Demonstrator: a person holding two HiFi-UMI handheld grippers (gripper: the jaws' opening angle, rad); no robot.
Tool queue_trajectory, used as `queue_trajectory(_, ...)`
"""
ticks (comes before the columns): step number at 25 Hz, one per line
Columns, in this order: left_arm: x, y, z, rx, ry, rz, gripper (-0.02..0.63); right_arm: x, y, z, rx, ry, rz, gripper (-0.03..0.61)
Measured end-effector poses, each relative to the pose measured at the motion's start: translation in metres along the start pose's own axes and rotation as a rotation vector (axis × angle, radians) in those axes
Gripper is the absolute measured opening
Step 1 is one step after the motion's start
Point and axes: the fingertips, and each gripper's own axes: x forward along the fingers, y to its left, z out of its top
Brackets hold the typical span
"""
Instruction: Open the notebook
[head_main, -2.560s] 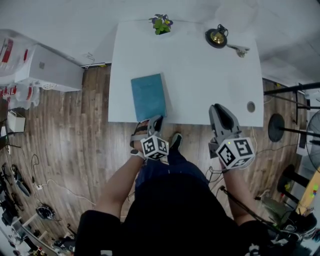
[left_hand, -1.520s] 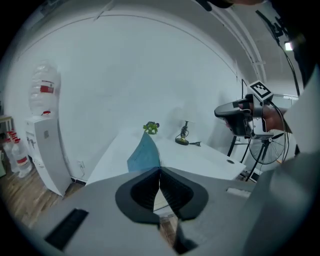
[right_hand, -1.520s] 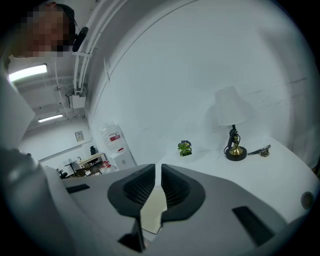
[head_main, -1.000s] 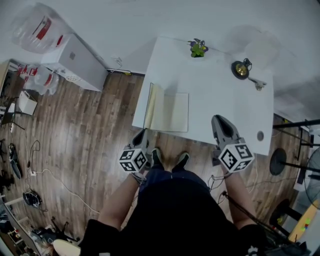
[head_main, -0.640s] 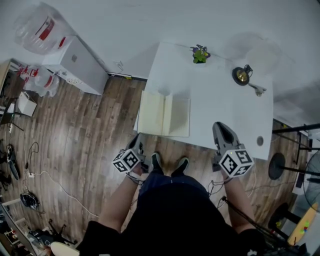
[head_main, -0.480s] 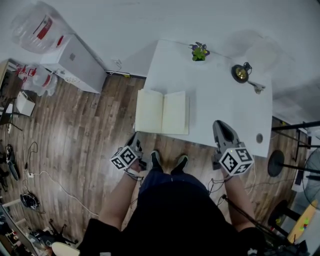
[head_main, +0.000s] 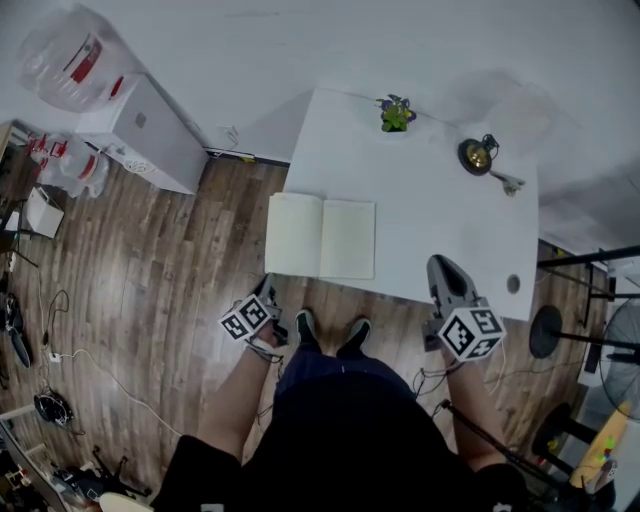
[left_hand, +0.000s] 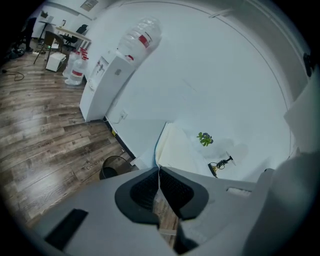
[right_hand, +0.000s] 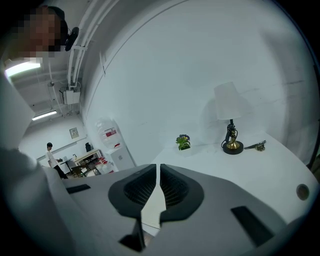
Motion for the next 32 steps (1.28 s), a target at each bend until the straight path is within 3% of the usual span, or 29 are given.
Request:
queue_trajectory(5,-0.001,0.006,-0.004,0.034,0.041,0.047,0.035,-0.004,-0.001,0.001,0.014,0.001,-0.016,0.028)
queue_trajectory(18,-0.02,0.009,-0.002,0.046,0.063,0.055,0.078,0.001,-0.004,0.004,0.032,-0.018,-0.012,0.025)
queue_trajectory(22,-0.035,-0.001,0.021,0.129,0.01,0.063,0.078,0.0,-0.006,0.008,0.031,-0.028,-0.016,0.025)
queue_trajectory(27,-0.042,-0.039,0.082,0.252,-0.11,0.04,0.078,0.002,-0.009,0.023,0.031,-0.057,-0.015,0.023)
queue_trajectory(32,-0.051,-0.1,0.138,0.476,-0.225,-0.01,0.078,-0.001,-0.009,0.04,0.007,-0.091,-0.019,0.012)
